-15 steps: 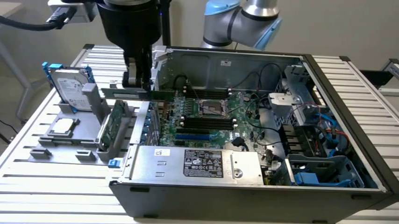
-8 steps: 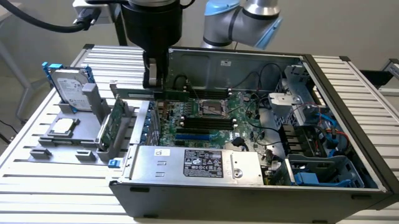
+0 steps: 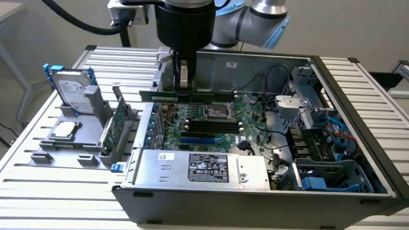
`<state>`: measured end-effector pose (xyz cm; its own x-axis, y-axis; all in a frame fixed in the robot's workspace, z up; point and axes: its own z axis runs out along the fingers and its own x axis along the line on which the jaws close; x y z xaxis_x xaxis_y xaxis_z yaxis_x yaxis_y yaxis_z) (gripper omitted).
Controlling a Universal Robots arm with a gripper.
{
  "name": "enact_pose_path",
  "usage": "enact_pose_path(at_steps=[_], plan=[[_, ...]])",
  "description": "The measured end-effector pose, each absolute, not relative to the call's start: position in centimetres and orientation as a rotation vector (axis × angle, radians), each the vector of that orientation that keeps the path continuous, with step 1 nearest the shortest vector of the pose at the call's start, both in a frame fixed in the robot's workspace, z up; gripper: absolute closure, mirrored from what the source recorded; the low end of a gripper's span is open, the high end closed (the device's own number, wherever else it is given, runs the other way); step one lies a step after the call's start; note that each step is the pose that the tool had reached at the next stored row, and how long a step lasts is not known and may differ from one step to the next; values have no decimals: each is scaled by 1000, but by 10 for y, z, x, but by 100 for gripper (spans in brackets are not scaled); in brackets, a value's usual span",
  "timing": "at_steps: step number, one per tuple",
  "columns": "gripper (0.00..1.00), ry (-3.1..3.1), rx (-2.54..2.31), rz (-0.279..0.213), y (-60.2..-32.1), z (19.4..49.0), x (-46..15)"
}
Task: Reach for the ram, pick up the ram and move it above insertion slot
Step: 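Pick up the ram and move it above insertion slot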
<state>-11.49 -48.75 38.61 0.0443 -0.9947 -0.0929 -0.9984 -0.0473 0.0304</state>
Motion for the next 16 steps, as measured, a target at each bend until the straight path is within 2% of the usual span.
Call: enact_pose_path(at_steps=[16], plan=[[86,2139,-2239,137,-460,385,-66]])
